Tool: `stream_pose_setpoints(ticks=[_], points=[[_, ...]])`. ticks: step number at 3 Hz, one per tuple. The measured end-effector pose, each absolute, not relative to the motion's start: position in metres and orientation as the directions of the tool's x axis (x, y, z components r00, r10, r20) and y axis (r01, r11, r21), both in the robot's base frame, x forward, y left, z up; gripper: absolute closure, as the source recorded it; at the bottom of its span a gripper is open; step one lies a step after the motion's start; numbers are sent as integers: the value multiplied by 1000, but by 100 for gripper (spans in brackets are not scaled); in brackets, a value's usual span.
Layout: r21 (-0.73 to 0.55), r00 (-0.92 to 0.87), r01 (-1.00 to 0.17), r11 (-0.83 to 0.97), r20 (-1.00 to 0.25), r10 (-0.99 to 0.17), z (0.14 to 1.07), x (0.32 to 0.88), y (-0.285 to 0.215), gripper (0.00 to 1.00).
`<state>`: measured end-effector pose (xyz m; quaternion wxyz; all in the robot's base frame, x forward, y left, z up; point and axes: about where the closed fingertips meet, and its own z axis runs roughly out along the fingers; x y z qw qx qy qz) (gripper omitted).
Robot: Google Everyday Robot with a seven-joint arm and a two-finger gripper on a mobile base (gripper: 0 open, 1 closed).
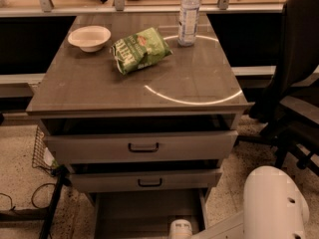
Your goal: Close bottom drawer
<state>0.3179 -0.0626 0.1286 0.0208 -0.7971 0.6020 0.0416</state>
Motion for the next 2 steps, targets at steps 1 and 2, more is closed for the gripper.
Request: stream_pose_setpoints(ticks=[1, 2], points=[[11, 271, -962, -273, -87, -959, 127, 324, -63, 100], [-15, 260, -966, -259, -80, -962, 123, 355, -66, 100]])
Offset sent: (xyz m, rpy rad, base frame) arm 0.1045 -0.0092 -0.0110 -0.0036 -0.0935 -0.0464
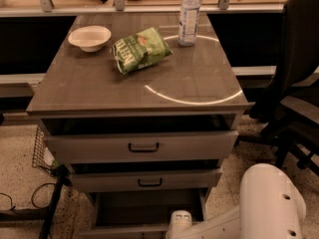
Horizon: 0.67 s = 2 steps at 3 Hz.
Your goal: Close bottom drawer
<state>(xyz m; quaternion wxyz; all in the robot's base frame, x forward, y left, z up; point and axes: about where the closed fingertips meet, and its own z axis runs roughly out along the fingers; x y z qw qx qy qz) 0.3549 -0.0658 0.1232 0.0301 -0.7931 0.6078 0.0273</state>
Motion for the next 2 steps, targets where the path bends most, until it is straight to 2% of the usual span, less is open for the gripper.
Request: stream_pose_setpoints(ticks=[1, 2], points=[[-37, 251, -968, -249, -74, -965, 120, 386, -66, 100], [-37, 251, -968, -249, -74, -965, 120, 386, -66, 100]])
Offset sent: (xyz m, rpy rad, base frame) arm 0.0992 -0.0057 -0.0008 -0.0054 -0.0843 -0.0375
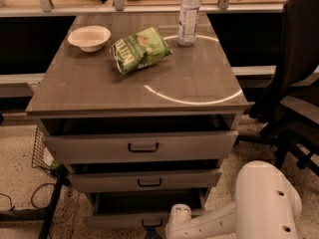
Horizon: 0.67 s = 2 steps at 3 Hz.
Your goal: Close bottom drawer
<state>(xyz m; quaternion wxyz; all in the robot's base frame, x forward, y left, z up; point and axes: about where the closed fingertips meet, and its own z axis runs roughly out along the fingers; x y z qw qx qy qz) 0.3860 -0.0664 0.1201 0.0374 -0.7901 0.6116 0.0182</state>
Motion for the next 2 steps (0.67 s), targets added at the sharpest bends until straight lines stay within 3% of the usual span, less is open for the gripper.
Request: stream_pose_setpoints(ticks=[2], points=[[-105, 237, -968, -228, -87, -968, 130, 447, -69, 100]])
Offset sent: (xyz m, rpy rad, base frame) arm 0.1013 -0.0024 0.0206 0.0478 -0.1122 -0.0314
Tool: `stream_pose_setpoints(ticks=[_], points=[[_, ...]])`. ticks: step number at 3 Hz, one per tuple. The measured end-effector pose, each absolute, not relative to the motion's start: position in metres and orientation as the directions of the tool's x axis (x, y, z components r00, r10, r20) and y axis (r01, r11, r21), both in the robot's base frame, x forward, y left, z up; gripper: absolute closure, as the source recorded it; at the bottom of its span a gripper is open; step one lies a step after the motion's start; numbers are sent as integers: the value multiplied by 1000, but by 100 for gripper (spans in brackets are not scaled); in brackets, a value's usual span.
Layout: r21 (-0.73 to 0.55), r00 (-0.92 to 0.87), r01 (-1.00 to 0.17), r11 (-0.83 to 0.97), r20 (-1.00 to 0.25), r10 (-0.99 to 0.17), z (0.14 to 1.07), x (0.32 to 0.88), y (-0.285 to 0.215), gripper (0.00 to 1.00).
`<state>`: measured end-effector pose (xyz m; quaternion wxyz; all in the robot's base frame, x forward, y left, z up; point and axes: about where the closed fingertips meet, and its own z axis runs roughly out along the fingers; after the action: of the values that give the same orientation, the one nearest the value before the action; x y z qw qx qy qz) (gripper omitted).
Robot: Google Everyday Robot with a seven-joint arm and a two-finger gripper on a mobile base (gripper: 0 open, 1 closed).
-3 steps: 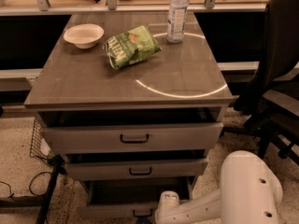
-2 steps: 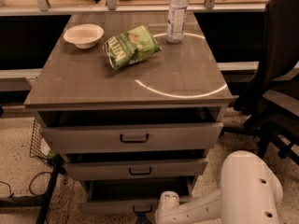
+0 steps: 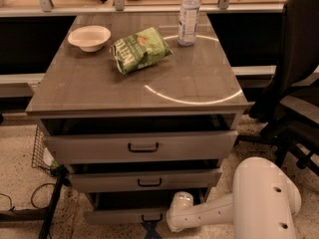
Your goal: Close bottom drawer
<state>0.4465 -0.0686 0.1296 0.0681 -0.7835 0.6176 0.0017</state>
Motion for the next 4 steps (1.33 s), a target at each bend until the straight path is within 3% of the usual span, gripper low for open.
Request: stream_pose_setpoints(ticks=[1, 4], points=[[-105, 237, -968, -228, -87, -968, 130, 447, -69, 100], [-170, 267, -954, -248, -102, -958, 145, 516, -43, 100]])
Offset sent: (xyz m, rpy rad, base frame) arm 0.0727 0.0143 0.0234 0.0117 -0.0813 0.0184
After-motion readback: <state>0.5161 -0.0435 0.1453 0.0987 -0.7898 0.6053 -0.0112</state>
